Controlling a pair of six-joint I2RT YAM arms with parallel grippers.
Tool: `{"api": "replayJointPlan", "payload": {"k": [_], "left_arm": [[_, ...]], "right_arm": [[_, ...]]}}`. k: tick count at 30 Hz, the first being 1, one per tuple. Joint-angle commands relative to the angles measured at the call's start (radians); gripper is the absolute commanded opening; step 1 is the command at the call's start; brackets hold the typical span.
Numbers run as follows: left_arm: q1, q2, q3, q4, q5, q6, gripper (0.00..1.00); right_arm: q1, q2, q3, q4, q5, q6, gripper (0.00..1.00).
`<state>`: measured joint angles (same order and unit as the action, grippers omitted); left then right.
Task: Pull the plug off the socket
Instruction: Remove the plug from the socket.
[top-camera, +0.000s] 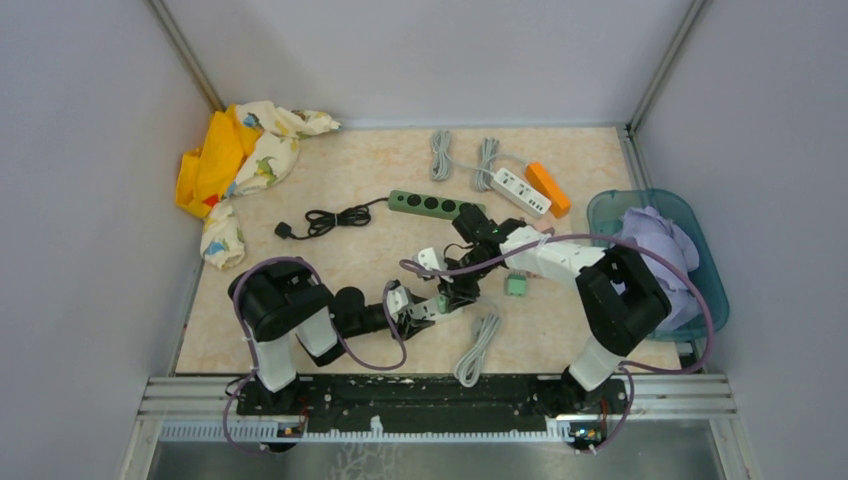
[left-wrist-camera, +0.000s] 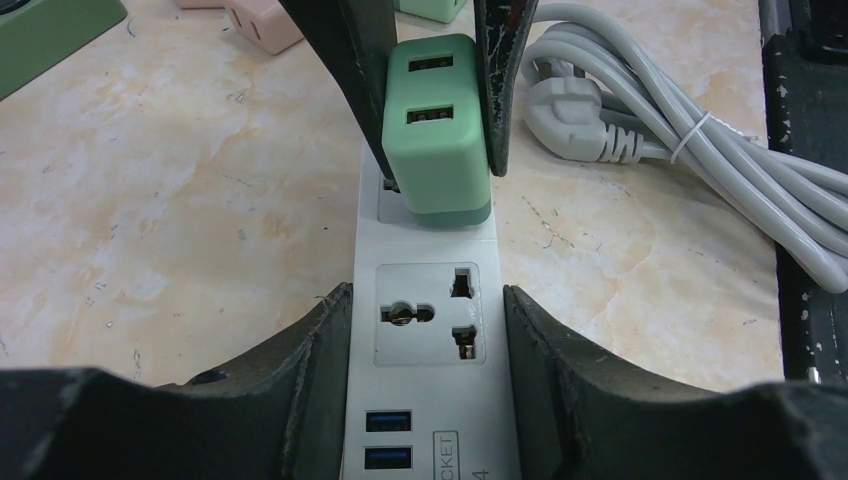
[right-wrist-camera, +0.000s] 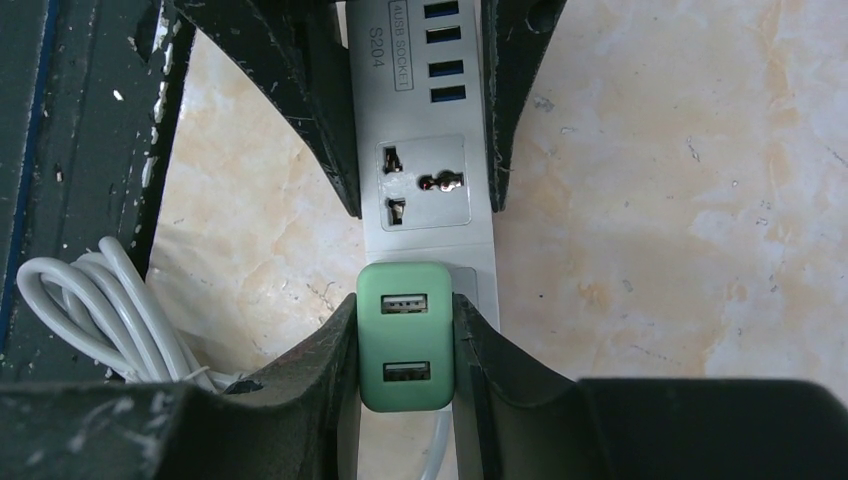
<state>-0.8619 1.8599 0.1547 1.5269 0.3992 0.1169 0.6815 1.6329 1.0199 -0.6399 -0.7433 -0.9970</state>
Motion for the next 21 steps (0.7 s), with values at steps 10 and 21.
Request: {"api": "replayJointPlan", "payload": {"k": [10, 21], "left_arm": [[-0.003, 0.061, -0.027, 0.144, 0.001, -0.021, 0.00], [-0.003, 0.060, -0.027, 0.145, -0.002, -0.023, 0.00]], "right_arm": [[-0.056, -0.068, 0.000, -0.031, -0.176, -0.180, 0.00], [0.011, -0.074, 0.000, 0.137, -0.121, 0.031, 0.00]]}}
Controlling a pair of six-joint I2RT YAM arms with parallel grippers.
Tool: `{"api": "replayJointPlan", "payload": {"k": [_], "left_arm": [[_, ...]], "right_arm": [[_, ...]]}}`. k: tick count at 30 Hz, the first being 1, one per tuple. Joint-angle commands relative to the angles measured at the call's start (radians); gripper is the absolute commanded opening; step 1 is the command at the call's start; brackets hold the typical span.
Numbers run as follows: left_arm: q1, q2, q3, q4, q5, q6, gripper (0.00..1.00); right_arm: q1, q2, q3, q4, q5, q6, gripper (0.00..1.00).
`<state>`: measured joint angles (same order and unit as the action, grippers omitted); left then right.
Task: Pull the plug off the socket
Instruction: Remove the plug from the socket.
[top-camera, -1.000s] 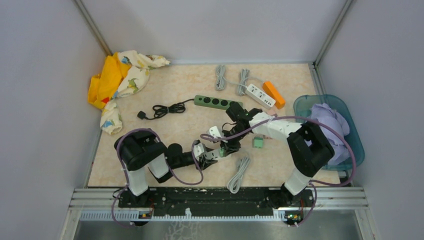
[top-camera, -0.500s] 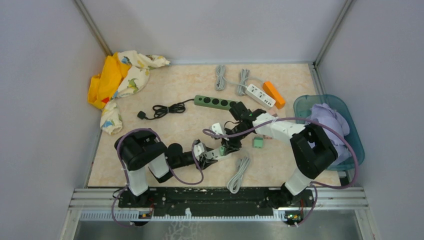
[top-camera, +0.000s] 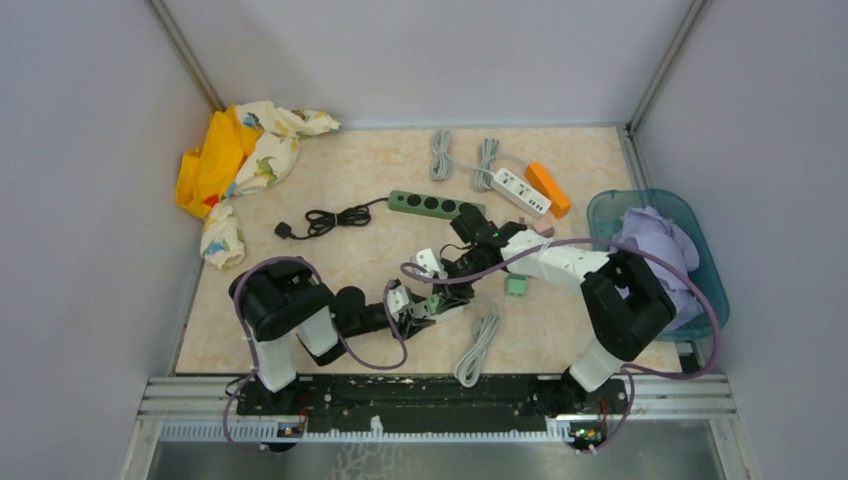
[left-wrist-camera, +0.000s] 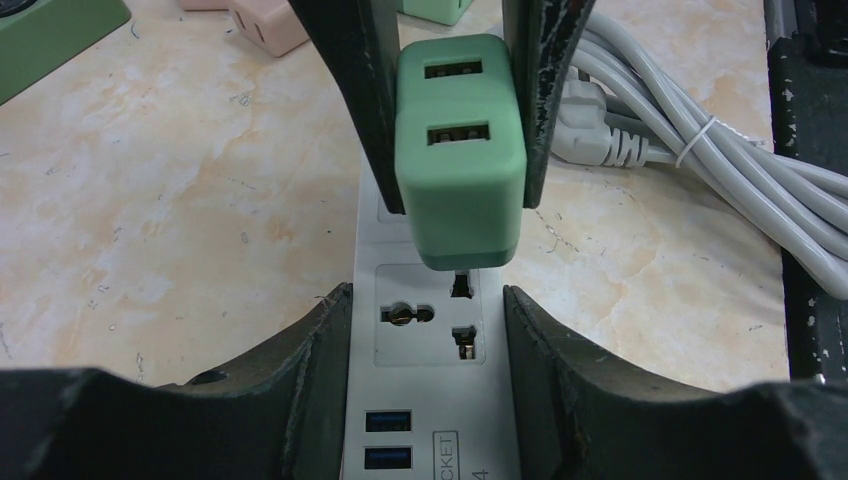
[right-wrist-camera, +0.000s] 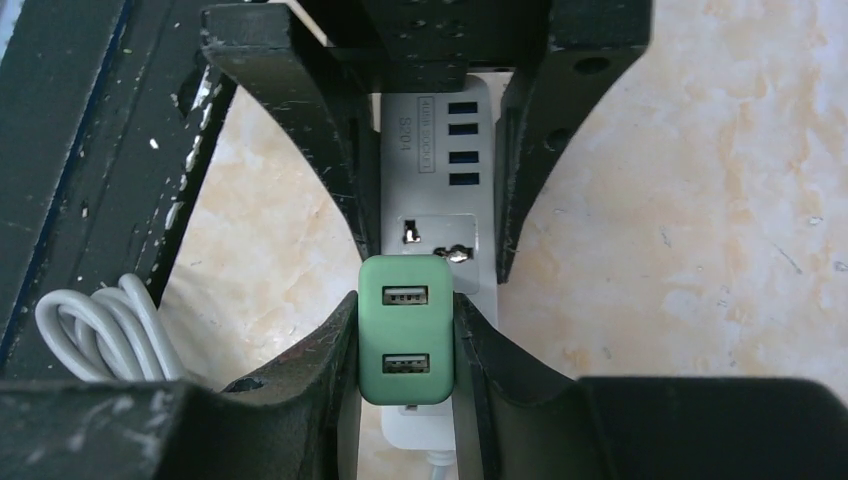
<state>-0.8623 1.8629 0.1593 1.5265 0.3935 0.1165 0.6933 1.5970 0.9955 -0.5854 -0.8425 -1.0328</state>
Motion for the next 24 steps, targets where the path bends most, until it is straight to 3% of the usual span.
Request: {"api": "replayJointPlan", "payload": {"k": [1, 11, 16, 24], "left_arm": [[-0.002, 0.058, -0.032, 0.146, 0.004, -0.023, 0.00], [-0.002, 0.060, -0.038, 0.159, 0.003, -0.023, 0.00], [-0.001, 0.058, -0.039, 0.158, 0.004, -0.023, 0.00], [-0.003, 0.059, -0.043, 0.168, -0.002, -0.027, 0.01]], "right_arm": [[-0.014, -0.044, 0.023, 0.088, -0.020, 0.070, 0.00], [-0.118, -0.070, 0.038, -0.025, -0.007, -0.053, 0.00], [-0.114, -0.056, 0.047, -0.134, -0.117, -0.175, 0.00], [-0.139, -0.056, 0.081, -0.095, -0.068, -0.076, 0.00]]}}
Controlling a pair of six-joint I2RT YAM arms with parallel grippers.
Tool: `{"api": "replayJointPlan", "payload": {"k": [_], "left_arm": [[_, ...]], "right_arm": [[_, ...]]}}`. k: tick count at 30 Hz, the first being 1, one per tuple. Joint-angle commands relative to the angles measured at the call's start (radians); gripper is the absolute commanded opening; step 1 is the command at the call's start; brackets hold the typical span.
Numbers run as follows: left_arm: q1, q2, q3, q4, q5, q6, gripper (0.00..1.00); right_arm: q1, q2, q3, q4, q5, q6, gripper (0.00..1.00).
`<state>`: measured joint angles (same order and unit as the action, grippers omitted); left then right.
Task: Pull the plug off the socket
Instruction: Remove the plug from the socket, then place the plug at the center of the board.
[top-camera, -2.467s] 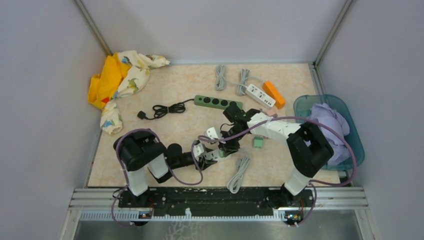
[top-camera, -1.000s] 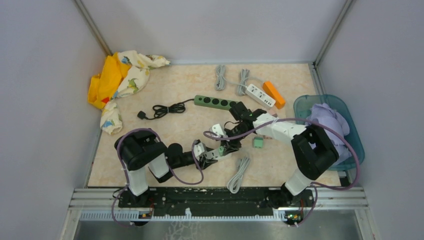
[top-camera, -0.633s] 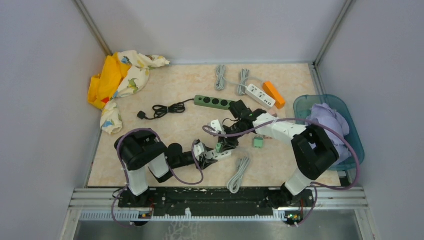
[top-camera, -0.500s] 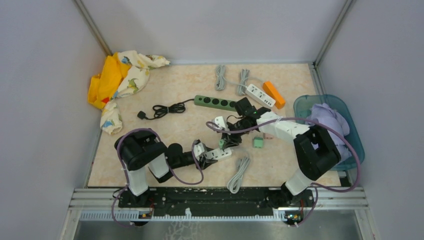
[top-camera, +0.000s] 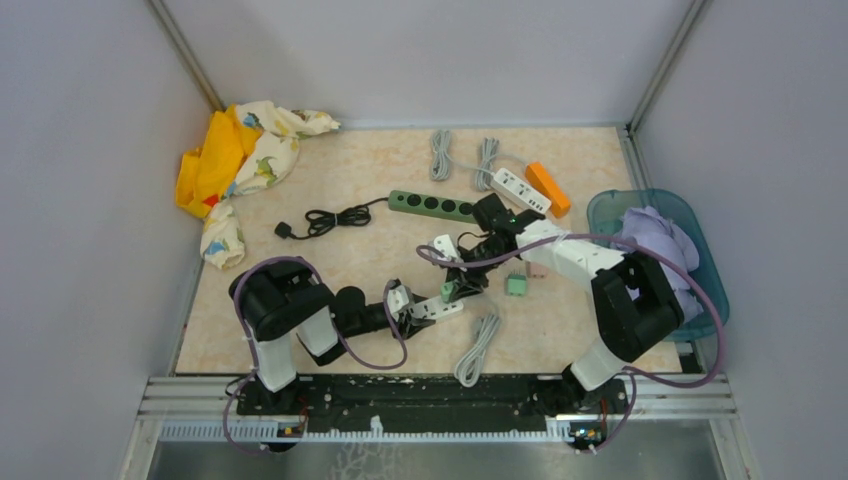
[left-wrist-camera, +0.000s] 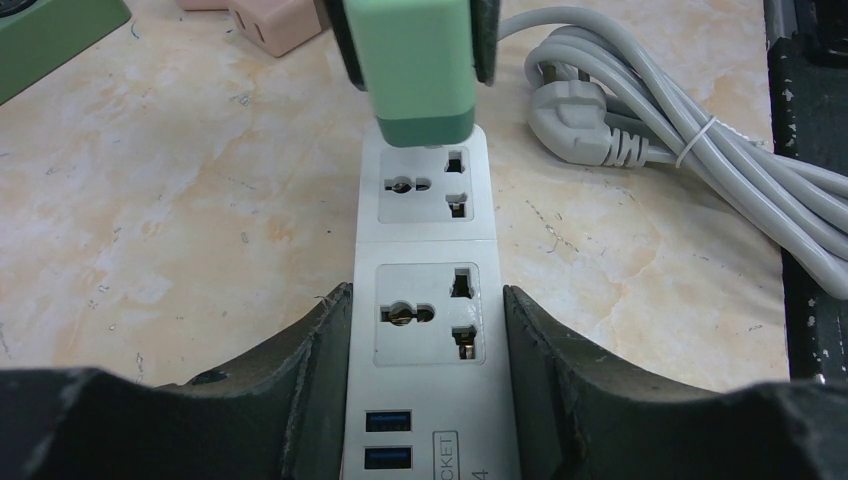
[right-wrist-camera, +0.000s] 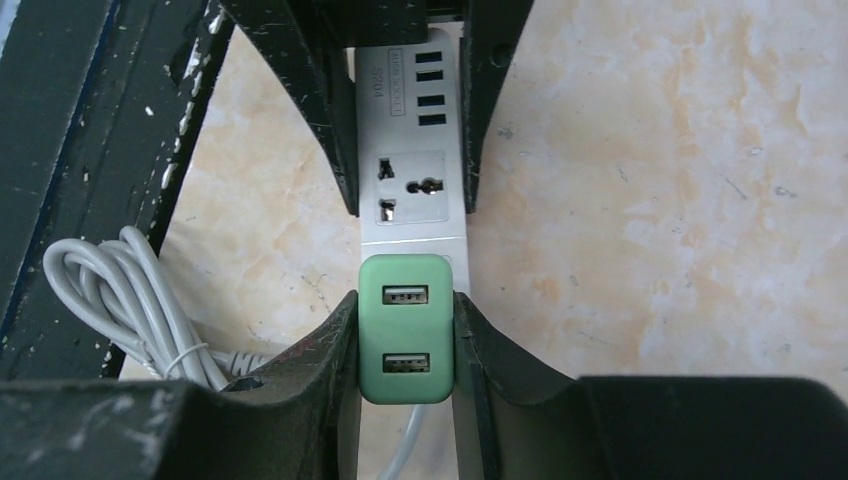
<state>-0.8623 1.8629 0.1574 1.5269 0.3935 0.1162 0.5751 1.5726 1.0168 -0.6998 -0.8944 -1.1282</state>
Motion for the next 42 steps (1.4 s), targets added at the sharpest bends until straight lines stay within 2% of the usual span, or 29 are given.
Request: {"api": "replayJointPlan", "payload": {"k": [1, 14, 20, 29, 31, 39, 42], "left_arm": [[-0.002, 0.058, -0.042, 0.168, -0.003, -0.026, 0.01], [-0.002, 0.076, -0.050, 0.209, -0.004, -0.035, 0.01], [-0.002, 0.075, -0.049, 0.209, 0.000, -0.038, 0.01], [-0.003, 0.070, -0.053, 0.208, 0.002, -0.038, 0.01], [-0.001, 0.070, -0.054, 0.211, 0.003, -0.038, 0.01], [-0.001, 0.068, -0.056, 0.214, 0.003, -0.039, 0.01], [-0.002, 0.067, -0.055, 0.213, 0.002, -0.041, 0.01]], "right_arm": [[-0.033, -0.034, 0.061, 0.023, -0.003, 0.027, 0.00], [-0.159, -0.021, 0.163, 0.042, 0.516, 0.199, 0.00], [-0.212, 0.012, 0.194, -0.015, 0.628, 0.194, 0.00], [-0.216, 0.111, 0.230, -0.085, 0.736, 0.190, 0.01], [-0.218, 0.121, 0.224, -0.083, 0.761, 0.193, 0.07], [-0.219, 0.127, 0.218, -0.085, 0.789, 0.201, 0.45], [-0.221, 0.102, 0.209, -0.068, 0.788, 0.209, 0.51]]}}
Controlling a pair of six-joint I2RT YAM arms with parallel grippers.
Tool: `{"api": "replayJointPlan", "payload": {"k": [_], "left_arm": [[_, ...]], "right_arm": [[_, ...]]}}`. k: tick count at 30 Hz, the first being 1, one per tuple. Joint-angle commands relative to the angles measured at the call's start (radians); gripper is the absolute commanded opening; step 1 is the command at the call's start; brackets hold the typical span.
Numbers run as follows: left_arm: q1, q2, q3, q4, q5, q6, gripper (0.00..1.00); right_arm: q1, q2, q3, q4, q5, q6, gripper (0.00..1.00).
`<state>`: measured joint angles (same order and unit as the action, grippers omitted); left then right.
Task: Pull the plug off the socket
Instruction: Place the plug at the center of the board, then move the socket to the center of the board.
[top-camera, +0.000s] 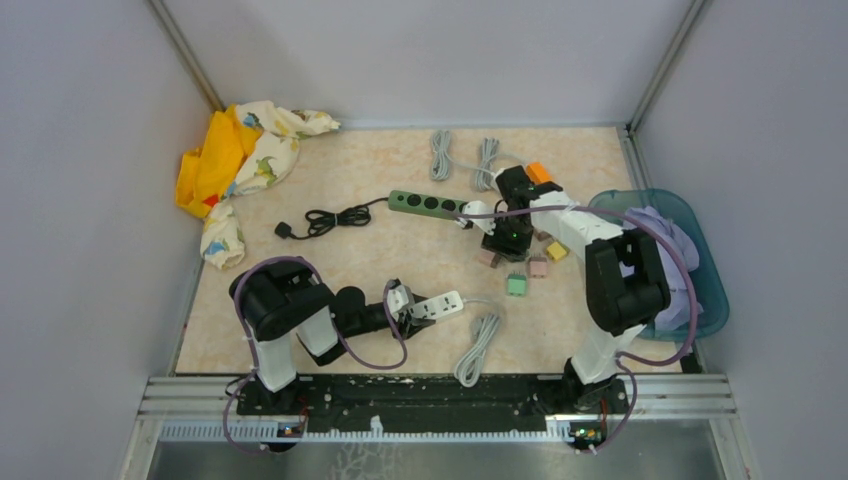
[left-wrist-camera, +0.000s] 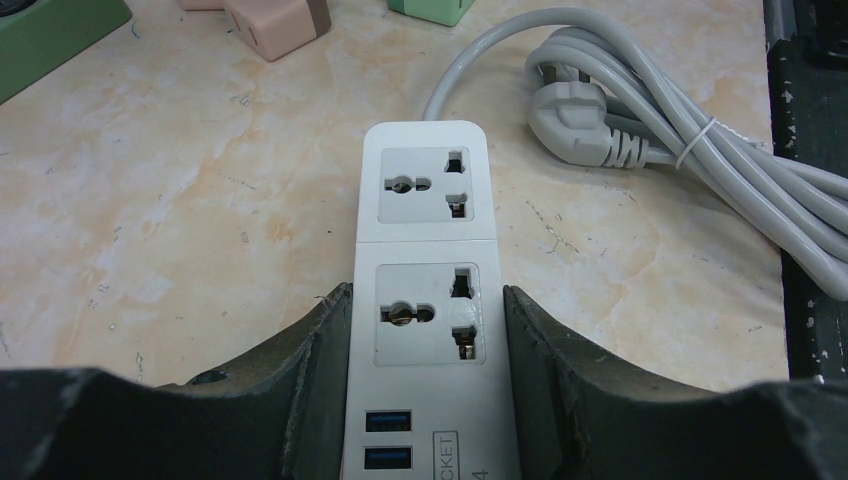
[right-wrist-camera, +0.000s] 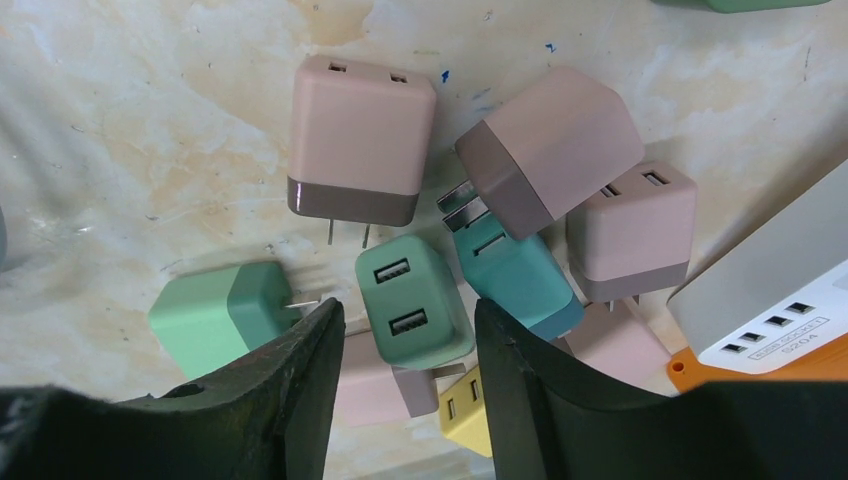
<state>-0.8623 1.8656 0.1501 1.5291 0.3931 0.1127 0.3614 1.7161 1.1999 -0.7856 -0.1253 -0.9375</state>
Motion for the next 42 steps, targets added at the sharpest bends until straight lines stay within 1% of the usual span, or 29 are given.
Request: {"api": "replayJointPlan", "payload": {"k": [1, 3, 6, 11, 16, 19, 24, 27, 28, 30, 33, 36, 39, 42], "left_arm": [[-0.002, 0.063, -0.048, 0.210, 0.002, -0.039, 0.01], [-0.001, 0.061, -0.047, 0.207, 0.001, -0.040, 0.01], [-0.002, 0.057, -0.045, 0.200, 0.001, -0.041, 0.01], [-0.002, 0.031, -0.043, 0.181, -0.020, -0.068, 0.01], [-0.001, -0.064, -0.030, 0.039, -0.066, -0.112, 0.01], [-0.001, -0.142, -0.026, -0.067, -0.120, -0.130, 0.01], [-0.002, -0.302, -0.006, -0.306, -0.264, -0.163, 0.00], [-0.003, -0.382, 0.021, -0.480, -0.368, -0.205, 0.00], [-0.002, -0.402, 0.022, -0.515, -0.403, -0.219, 0.01], [-0.001, -0.438, 0.014, -0.558, -0.498, -0.253, 0.00], [0.000, -0.508, 0.001, -0.640, -0.677, -0.310, 0.01], [0.006, -0.581, -0.007, -0.726, -0.813, -0.360, 0.02], [0.016, -0.633, 0.009, -0.856, -0.928, -0.428, 0.05], [0.044, -0.660, 0.039, -1.021, -1.026, -0.542, 0.06]], "right_arm": [[-0.008, -0.048, 0.026, 0.018, 0.015, 0.019, 0.52], [-0.010, -0.054, 0.032, 0.014, 0.000, 0.021, 0.52], [-0.012, -0.105, 0.039, 0.010, -0.033, 0.023, 0.52], [-0.015, -0.174, 0.056, 0.006, -0.164, 0.032, 0.52], [-0.016, -0.248, 0.061, 0.027, -0.321, 0.051, 0.52], [-0.018, -0.286, 0.054, 0.053, -0.402, 0.074, 0.52], [-0.021, -0.349, 0.033, 0.108, -0.512, 0.114, 0.52], [-0.021, -0.389, 0.010, 0.153, -0.533, 0.129, 0.52], [-0.022, -0.400, 0.002, 0.165, -0.536, 0.132, 0.52], [-0.022, -0.418, -0.011, 0.183, -0.544, 0.137, 0.52], [-0.022, -0.424, -0.016, 0.192, -0.554, 0.142, 0.52], [-0.022, -0.423, -0.020, 0.196, -0.561, 0.144, 0.52], [-0.022, -0.420, -0.024, 0.199, -0.565, 0.146, 0.52], [-0.022, -0.418, -0.023, 0.200, -0.568, 0.147, 0.52]]}}
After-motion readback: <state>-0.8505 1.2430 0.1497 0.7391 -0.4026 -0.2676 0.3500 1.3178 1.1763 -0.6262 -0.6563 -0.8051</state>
